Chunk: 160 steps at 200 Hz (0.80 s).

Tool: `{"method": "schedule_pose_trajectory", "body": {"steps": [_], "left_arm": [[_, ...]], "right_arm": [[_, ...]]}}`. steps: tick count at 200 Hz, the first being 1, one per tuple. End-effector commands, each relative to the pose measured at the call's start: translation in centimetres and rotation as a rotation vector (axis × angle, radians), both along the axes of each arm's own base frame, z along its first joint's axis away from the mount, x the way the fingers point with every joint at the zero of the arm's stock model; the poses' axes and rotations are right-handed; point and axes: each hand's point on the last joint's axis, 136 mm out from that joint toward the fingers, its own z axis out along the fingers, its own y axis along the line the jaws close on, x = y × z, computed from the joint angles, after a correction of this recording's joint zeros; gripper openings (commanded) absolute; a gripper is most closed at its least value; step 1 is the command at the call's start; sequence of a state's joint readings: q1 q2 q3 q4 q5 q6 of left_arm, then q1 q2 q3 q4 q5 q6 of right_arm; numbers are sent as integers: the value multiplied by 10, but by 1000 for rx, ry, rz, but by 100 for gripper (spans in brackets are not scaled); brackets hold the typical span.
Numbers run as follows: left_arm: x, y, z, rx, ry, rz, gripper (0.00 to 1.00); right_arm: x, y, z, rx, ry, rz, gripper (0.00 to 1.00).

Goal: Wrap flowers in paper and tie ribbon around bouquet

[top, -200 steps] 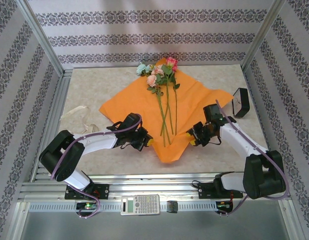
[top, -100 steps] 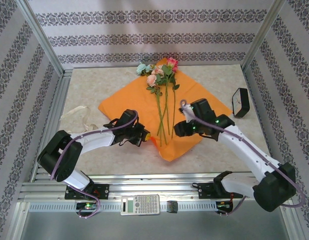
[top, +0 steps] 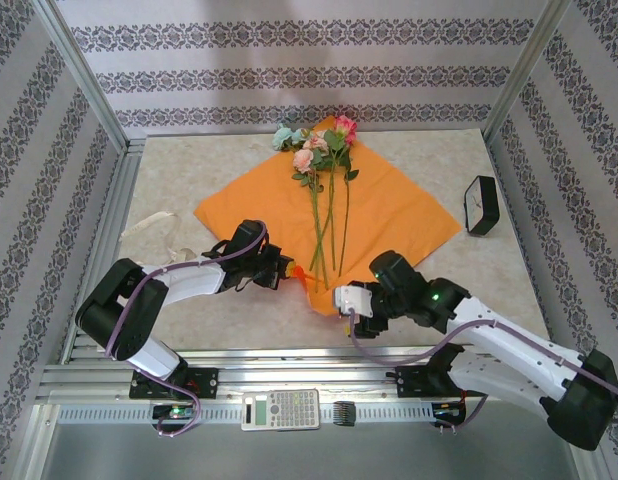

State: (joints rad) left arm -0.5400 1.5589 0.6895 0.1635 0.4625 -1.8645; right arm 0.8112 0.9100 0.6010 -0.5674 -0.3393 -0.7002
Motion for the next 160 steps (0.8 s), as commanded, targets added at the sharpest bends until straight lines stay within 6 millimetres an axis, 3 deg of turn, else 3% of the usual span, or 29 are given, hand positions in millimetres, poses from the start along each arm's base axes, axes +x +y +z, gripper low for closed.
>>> {"method": "schedule_pose_trajectory", "body": {"steps": [1, 39, 65, 94, 108, 122, 140, 160], "left_arm": [[9, 0, 7, -29, -18, 29, 0], [9, 1, 7, -31, -17, 27, 0], [9, 1, 8, -32, -21, 21, 0], [9, 10, 11, -12, -26, 21, 0], [8, 18, 14, 17, -28, 16, 0], [6, 27, 17, 52, -28, 12, 3], [3, 38, 20, 90, -23, 9, 14], [4, 45, 20, 99, -21, 17, 19]], "right_arm": [[19, 0, -18, -88, -137, 13, 70], [59, 18, -30, -145, -237, -112, 67], [79, 23, -29, -144, -275, -200, 57], [82, 25, -19, -102, -206, -255, 12], [77, 24, -12, -72, -146, -255, 2], [73, 21, -6, -59, -84, -265, 0], [69, 20, 1, -16, 3, -279, 0], [76, 22, 8, 30, 87, -319, 0]]}}
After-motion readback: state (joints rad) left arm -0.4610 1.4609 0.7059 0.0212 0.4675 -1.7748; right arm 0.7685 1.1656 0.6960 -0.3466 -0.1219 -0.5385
